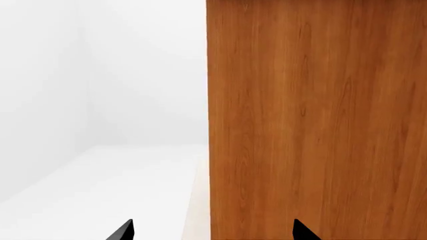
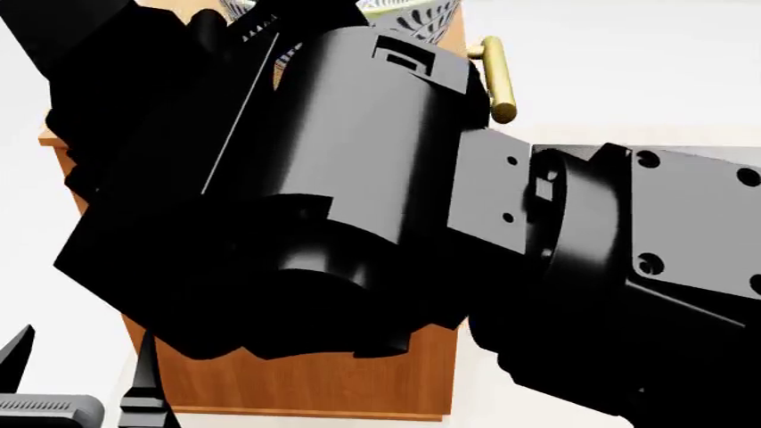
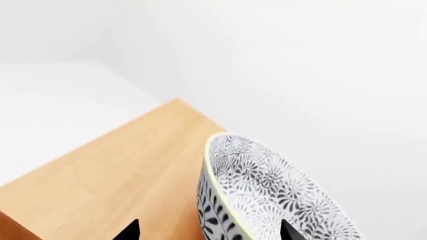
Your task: Put the bowl on the top of the cabinet.
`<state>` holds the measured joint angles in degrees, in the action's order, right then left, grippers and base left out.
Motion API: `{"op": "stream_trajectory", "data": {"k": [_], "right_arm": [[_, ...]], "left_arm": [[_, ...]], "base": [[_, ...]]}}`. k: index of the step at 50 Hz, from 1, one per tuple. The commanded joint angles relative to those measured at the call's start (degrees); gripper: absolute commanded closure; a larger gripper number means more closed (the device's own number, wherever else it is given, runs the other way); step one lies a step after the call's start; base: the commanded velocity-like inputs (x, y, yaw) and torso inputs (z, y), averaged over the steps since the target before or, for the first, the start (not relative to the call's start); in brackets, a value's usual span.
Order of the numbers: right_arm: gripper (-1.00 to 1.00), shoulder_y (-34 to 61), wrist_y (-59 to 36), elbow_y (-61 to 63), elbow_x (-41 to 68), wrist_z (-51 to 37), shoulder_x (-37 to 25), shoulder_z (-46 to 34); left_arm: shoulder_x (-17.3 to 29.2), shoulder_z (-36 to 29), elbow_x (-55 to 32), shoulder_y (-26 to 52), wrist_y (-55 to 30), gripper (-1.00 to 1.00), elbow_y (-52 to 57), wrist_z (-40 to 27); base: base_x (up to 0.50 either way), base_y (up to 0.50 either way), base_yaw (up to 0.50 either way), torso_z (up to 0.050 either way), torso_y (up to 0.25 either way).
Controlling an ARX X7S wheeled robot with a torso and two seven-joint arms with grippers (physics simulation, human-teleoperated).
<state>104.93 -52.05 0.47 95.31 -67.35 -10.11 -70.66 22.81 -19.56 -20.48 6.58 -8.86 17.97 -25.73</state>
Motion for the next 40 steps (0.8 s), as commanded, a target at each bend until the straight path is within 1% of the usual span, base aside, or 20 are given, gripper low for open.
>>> {"op": "stream_trajectory", "data": {"k": [1,11,19,20,23,26,31,35,37,40], "right_arm": [[-1.00,1.6,-0.2,2.0,0.9,-0.5,-1.5,1.0],[-1.00,4.9,-1.1,6.1,5.0,-3.1,-4.5,3.9],[-1.00,10.2,-1.5,11.6,11.2,-8.8,-8.0,7.9],[-1.00,11.8,-1.3,11.8,13.3,-12.3,-9.2,8.5],[-1.00,14.4,-2.0,13.2,15.2,-16.9,-11.8,8.8],[-1.00,16.0,-2.1,14.7,17.2,-19.3,-14.2,9.5],[-1.00,17.4,-1.9,19.8,20.4,-21.7,-19.5,10.4],[-1.00,17.8,-0.4,23.9,21.5,-22.1,-22.4,8.7],[-1.00,17.8,1.9,27.7,21.5,-22.3,-25.5,6.6],[-1.00,15.8,4.6,32.5,21.0,-22.0,-31.1,6.9]], "left_arm": [[0.0,-0.2,0.0,0.0,0.1,-1.00,-0.1,-0.1],[0.2,-0.4,0.0,0.0,-0.3,-1.00,0.5,-0.4],[0.3,-0.5,0.0,0.2,-0.6,-1.00,0.9,-0.6],[0.3,-0.5,0.1,0.0,-0.6,-1.00,1.1,-0.6],[0.4,-0.5,0.1,0.1,-0.6,-1.00,0.9,-0.7],[0.4,-0.6,0.1,0.2,-0.6,-1.00,1.0,-0.8],[0.3,-0.8,0.2,0.5,-0.8,-1.00,0.9,-0.8],[0.4,-0.8,0.0,0.6,-1.1,-1.00,1.3,-0.9],[0.4,-0.7,-0.1,0.6,-0.9,-1.00,1.1,-0.8],[0.5,-0.5,-0.2,0.6,-0.8,-1.00,1.1,-0.8]], "base": [[0.00,0.00,0.00,0.000,0.000],[0.00,0.00,0.00,0.000,0.000],[0.00,0.00,0.00,0.000,0.000],[0.00,0.00,0.00,0.000,0.000],[0.00,0.00,0.00,0.000,0.000],[0.00,0.00,0.00,0.000,0.000],[0.00,0.00,0.00,0.000,0.000],[0.00,0.00,0.00,0.000,0.000],[0.00,0.00,0.00,0.000,0.000],[0.00,0.00,0.00,0.000,0.000]]}}
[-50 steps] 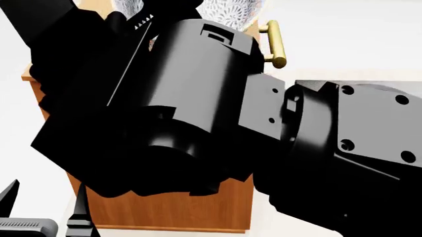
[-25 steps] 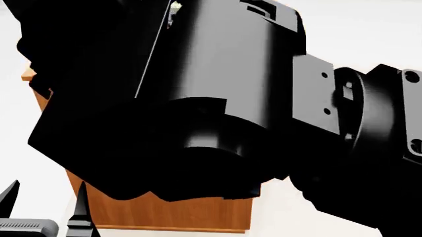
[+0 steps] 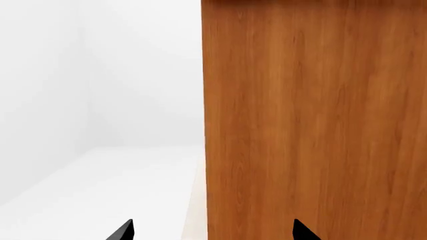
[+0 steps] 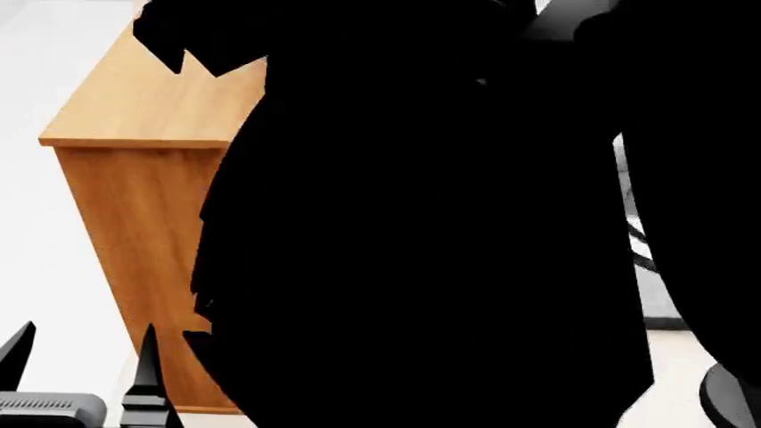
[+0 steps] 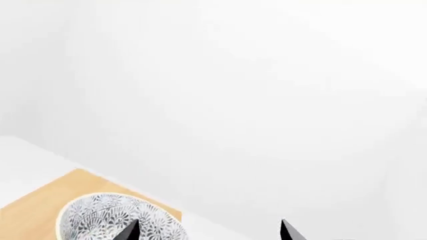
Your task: Put the bowl on the top of the cabinet.
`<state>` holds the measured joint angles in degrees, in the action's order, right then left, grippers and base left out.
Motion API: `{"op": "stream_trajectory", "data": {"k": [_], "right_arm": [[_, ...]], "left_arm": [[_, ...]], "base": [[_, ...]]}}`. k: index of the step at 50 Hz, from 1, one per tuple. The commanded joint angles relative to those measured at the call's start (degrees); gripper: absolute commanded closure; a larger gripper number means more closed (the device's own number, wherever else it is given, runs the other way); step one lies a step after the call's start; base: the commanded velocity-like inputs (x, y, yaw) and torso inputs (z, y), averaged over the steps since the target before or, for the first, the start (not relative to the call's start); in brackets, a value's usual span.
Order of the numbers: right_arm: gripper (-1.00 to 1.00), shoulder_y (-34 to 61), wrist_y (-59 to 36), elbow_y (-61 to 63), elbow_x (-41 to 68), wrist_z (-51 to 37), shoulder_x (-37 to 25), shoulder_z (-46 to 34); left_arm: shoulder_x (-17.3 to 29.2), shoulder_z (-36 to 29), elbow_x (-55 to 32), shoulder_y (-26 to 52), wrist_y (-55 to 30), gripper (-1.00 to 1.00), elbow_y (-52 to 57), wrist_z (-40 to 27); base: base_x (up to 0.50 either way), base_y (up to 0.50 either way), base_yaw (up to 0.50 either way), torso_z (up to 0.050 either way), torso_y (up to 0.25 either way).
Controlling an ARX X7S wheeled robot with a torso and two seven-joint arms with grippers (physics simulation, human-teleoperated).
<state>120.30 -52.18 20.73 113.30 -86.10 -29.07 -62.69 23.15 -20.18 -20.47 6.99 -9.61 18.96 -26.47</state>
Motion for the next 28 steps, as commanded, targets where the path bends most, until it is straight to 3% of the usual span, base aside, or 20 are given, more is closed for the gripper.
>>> {"op": "stream_trajectory", "data": {"k": [1,6,11,14,15,18,24,28], "right_arm": [[-1.00,0.1,5.4,13.5,2.9,-3.2,-13.4,-1.0],[-1.00,-8.0,15.4,28.1,-2.4,-3.0,-25.3,0.0],[-1.00,-18.2,19.6,32.7,-12.7,0.7,-33.7,-0.5],[-1.00,-21.4,21.2,33.5,-15.6,2.1,-35.6,-0.9],[-1.00,-28.2,26.0,34.8,-22.0,3.9,-39.8,-2.2],[-1.00,-37.8,33.2,35.7,-32.5,7.3,-44.3,-4.9],[-1.00,-50.9,44.4,30.9,-45.5,10.9,-46.4,-10.6],[-1.00,-54.7,47.6,28.0,-49.0,12.0,-45.7,-12.4]], "left_arm": [[0.2,0.1,-0.2,0.3,-0.1,-1.00,0.1,-0.1],[0.0,-0.3,0.0,0.2,-0.2,-1.00,0.5,-0.4],[0.0,-0.1,-0.2,0.5,-0.7,-1.00,0.5,-0.7],[0.0,-0.3,0.0,0.6,-0.9,-1.00,0.8,-0.8],[0.1,-0.4,0.1,0.4,-0.9,-1.00,1.1,-0.9],[0.1,-0.4,0.1,0.6,-1.1,-1.00,1.1,-1.0],[0.2,-0.2,-0.1,0.7,-1.3,-1.00,1.6,-1.3],[0.3,-0.1,-0.2,0.7,-1.5,-1.00,2.2,-1.5]], "base": [[0.00,0.00,0.00,0.000,0.000],[0.00,0.00,0.00,0.000,0.000],[0.00,0.00,0.00,0.000,0.000],[0.00,0.00,0.00,0.000,0.000],[0.00,0.00,0.00,0.000,0.000],[0.00,0.00,0.00,0.000,0.000],[0.00,0.00,0.00,0.000,0.000],[0.00,0.00,0.00,0.000,0.000]]}}
